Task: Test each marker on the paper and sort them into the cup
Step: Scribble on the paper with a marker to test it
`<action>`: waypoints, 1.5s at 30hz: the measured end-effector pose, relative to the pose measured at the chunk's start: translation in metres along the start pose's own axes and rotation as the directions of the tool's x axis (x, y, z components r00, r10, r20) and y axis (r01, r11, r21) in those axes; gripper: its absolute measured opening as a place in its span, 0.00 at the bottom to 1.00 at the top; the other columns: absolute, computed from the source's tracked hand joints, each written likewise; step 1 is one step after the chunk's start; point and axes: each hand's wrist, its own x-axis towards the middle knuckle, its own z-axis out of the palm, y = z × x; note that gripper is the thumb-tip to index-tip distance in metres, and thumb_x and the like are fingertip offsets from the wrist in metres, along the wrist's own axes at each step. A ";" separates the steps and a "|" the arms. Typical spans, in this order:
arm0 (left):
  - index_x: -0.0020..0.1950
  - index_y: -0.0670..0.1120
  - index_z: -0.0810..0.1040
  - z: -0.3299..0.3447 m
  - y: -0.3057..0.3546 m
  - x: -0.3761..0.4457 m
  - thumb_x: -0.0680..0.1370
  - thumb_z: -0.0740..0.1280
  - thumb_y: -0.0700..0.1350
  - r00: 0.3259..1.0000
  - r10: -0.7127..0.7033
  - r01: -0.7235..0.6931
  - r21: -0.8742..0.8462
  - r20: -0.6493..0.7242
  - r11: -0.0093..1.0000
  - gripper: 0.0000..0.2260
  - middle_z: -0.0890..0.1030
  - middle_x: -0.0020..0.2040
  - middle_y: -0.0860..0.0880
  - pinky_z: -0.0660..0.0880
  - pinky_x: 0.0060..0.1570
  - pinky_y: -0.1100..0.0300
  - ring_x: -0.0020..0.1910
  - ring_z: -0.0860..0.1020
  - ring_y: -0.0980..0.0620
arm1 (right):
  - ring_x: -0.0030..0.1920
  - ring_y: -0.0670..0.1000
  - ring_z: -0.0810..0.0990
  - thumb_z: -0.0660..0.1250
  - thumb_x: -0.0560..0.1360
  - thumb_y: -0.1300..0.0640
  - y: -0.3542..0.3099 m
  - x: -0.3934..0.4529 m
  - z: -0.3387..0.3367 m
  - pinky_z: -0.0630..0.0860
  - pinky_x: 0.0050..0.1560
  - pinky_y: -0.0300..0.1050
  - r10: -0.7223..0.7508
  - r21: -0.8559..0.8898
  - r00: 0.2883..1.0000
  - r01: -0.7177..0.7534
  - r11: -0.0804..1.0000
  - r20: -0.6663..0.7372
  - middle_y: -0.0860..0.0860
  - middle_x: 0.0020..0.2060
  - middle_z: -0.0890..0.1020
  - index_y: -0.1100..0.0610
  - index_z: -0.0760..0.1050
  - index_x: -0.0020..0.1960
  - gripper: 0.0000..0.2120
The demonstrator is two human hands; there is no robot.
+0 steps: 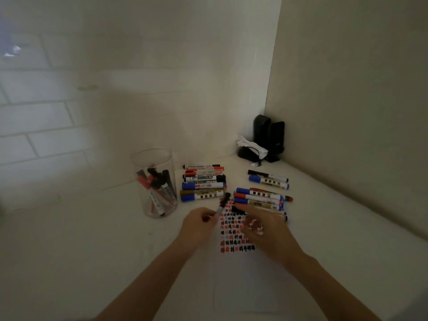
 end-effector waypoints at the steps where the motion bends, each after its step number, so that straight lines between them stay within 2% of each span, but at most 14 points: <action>1: 0.55 0.49 0.78 0.005 0.005 -0.016 0.79 0.64 0.47 0.998 -0.025 0.033 -0.138 0.057 0.990 0.07 0.80 0.47 0.53 0.72 0.42 0.68 0.44 0.78 0.57 | 0.43 0.38 0.77 0.70 0.74 0.55 -0.005 -0.001 0.002 0.73 0.46 0.29 -0.032 -0.006 0.999 0.032 0.999 0.001 0.39 0.48 0.78 0.41 0.68 0.69 0.26; 5: 0.53 0.48 0.79 0.018 0.013 -0.059 0.79 0.65 0.47 0.993 0.020 0.032 -0.431 0.115 0.902 0.06 0.84 0.47 0.51 0.78 0.41 0.66 0.44 0.82 0.56 | 0.44 0.42 0.79 0.71 0.72 0.57 -0.015 -0.009 0.007 0.76 0.49 0.34 -0.188 -0.130 0.979 0.177 0.976 -0.079 0.45 0.49 0.82 0.49 0.78 0.60 0.17; 7: 0.53 0.48 0.79 0.016 0.010 -0.063 0.80 0.63 0.47 0.993 0.060 -0.005 -0.471 0.102 0.882 0.07 0.83 0.46 0.49 0.80 0.44 0.63 0.44 0.83 0.54 | 0.41 0.39 0.78 0.68 0.73 0.54 -0.014 -0.016 0.004 0.77 0.45 0.33 -0.178 -0.130 0.977 0.162 0.978 -0.116 0.43 0.46 0.81 0.50 0.78 0.57 0.12; 10: 0.55 0.49 0.77 0.011 -0.002 -0.059 0.81 0.61 0.46 0.971 0.232 -0.236 -0.095 -0.048 0.967 0.06 0.79 0.51 0.52 0.78 0.47 0.66 0.46 0.79 0.57 | 0.37 0.38 0.79 0.66 0.77 0.54 -0.019 -0.022 -0.006 0.74 0.37 0.29 0.217 0.238 0.966 -0.179 0.955 -0.144 0.41 0.38 0.81 0.52 0.79 0.50 0.05; 12: 0.62 0.52 0.73 0.010 -0.006 -0.057 0.81 0.60 0.50 0.919 0.389 -0.379 0.122 -0.068 0.917 0.10 0.74 0.57 0.55 0.75 0.53 0.66 0.52 0.75 0.60 | 0.32 0.44 0.79 0.65 0.78 0.54 -0.024 -0.024 -0.011 0.73 0.33 0.34 0.461 0.560 0.887 -0.387 0.733 0.010 0.49 0.33 0.82 0.58 0.80 0.47 0.08; 15: 0.68 0.52 0.69 0.016 0.001 -0.059 0.82 0.57 0.52 0.855 0.516 -0.509 0.265 0.047 0.819 0.15 0.72 0.61 0.55 0.66 0.57 0.69 0.58 0.71 0.59 | 0.33 0.51 0.76 0.65 0.78 0.56 -0.039 -0.032 -0.012 0.73 0.36 0.44 0.504 0.717 0.844 -0.466 0.519 0.184 0.54 0.32 0.81 0.60 0.79 0.45 0.08; 18: 0.64 0.49 0.73 0.022 0.006 -0.059 0.83 0.57 0.50 0.795 0.595 -0.603 0.250 0.115 0.758 0.13 0.78 0.57 0.51 0.71 0.55 0.65 0.54 0.75 0.55 | 0.31 0.48 0.75 0.64 0.78 0.56 -0.045 -0.036 -0.014 0.74 0.36 0.41 0.451 0.734 0.876 -0.418 0.536 0.169 0.52 0.31 0.79 0.60 0.78 0.47 0.08; 23: 0.57 0.47 0.74 0.020 0.015 -0.064 0.84 0.54 0.48 0.838 0.494 -0.537 0.182 0.231 0.824 0.11 0.79 0.52 0.48 0.69 0.46 0.71 0.46 0.75 0.56 | 0.27 0.46 0.68 0.60 0.80 0.58 -0.050 -0.041 -0.022 0.68 0.29 0.38 0.417 0.765 0.890 -0.396 0.507 0.185 0.51 0.27 0.73 0.61 0.73 0.42 0.10; 27: 0.50 0.51 0.73 -0.024 -0.020 -0.054 0.83 0.53 0.49 0.926 0.307 -0.358 0.253 0.219 0.899 0.10 0.78 0.47 0.52 0.71 0.47 0.65 0.45 0.76 0.57 | 0.28 0.46 0.70 0.59 0.80 0.58 -0.005 -0.043 -0.082 0.70 0.29 0.34 0.610 0.794 0.789 -0.324 0.515 -0.073 0.51 0.27 0.73 0.58 0.72 0.41 0.10; 29: 0.50 0.52 0.74 -0.034 -0.035 -0.047 0.83 0.56 0.49 0.922 0.339 -0.381 0.286 0.185 0.880 0.08 0.77 0.44 0.54 0.70 0.46 0.64 0.43 0.75 0.58 | 0.33 0.49 0.74 0.61 0.80 0.55 0.006 -0.046 -0.094 0.74 0.36 0.41 0.565 0.736 0.824 -0.361 0.573 -0.035 0.51 0.30 0.77 0.61 0.74 0.47 0.09; 33: 0.57 0.51 0.76 0.004 -0.029 -0.040 0.81 0.61 0.49 0.848 0.502 -0.530 0.248 0.170 0.811 0.07 0.73 0.49 0.58 0.67 0.52 0.70 0.50 0.71 0.60 | 0.32 0.49 0.76 0.62 0.79 0.57 -0.014 -0.044 -0.049 0.71 0.31 0.39 0.482 0.657 0.868 -0.434 0.616 0.121 0.54 0.34 0.82 0.58 0.79 0.49 0.08; 37: 0.56 0.51 0.78 0.026 -0.032 -0.025 0.78 0.66 0.50 0.818 0.567 -0.571 0.247 0.092 0.783 0.08 0.73 0.49 0.60 0.65 0.51 0.73 0.49 0.70 0.61 | 0.30 0.50 0.79 0.66 0.77 0.54 -0.008 -0.033 -0.022 0.74 0.31 0.42 0.520 0.561 0.852 -0.463 0.687 0.066 0.54 0.33 0.84 0.60 0.80 0.46 0.09; 41: 0.54 0.50 0.80 0.030 -0.038 -0.013 0.76 0.69 0.49 0.848 0.527 -0.526 0.227 0.060 0.820 0.09 0.76 0.49 0.55 0.70 0.51 0.67 0.48 0.73 0.59 | 0.31 0.44 0.80 0.68 0.75 0.49 0.003 -0.031 -0.003 0.76 0.35 0.39 0.499 0.390 0.866 -0.451 0.803 -0.026 0.50 0.32 0.82 0.54 0.78 0.42 0.09; 45: 0.53 0.51 0.80 0.030 -0.046 -0.009 0.75 0.70 0.50 0.843 0.533 -0.535 0.204 0.071 0.820 0.08 0.76 0.48 0.56 0.70 0.51 0.67 0.48 0.73 0.59 | 0.27 0.41 0.79 0.64 0.78 0.51 0.012 -0.036 0.004 0.74 0.32 0.33 0.548 0.465 0.827 -0.438 0.769 -0.128 0.48 0.29 0.81 0.54 0.76 0.41 0.09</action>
